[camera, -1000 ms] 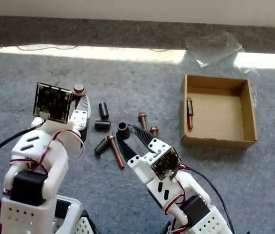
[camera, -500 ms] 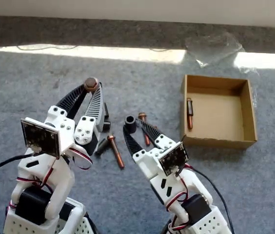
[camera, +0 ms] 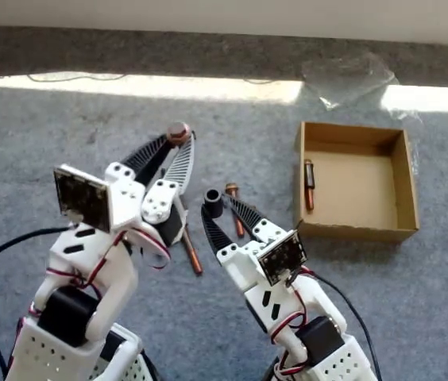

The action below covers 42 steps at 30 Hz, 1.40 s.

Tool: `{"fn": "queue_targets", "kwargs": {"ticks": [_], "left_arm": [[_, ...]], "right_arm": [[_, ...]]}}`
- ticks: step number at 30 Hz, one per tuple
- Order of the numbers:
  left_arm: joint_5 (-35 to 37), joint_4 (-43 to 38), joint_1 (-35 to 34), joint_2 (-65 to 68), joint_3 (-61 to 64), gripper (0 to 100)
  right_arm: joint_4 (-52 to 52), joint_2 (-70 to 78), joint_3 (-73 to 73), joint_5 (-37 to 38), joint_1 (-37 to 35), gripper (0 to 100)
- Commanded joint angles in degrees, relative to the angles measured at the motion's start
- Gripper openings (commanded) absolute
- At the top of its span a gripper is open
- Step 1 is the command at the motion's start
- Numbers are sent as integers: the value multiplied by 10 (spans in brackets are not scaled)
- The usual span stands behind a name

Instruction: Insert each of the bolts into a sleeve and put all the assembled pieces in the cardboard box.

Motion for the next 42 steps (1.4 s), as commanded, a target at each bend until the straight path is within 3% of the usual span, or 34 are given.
{"fn": "queue_targets", "kwargs": {"ticks": [1,10,42], "left_arm": [[38,-15,25,50,-59,6],[39,-14,80,51,-63,6],[35,6,76,51,-32,6]], "right_arm": [[1,-6,87,-1,6,5],[0,-6,87,-4,29,5],[-2,-6,84,0,33,5]]}}
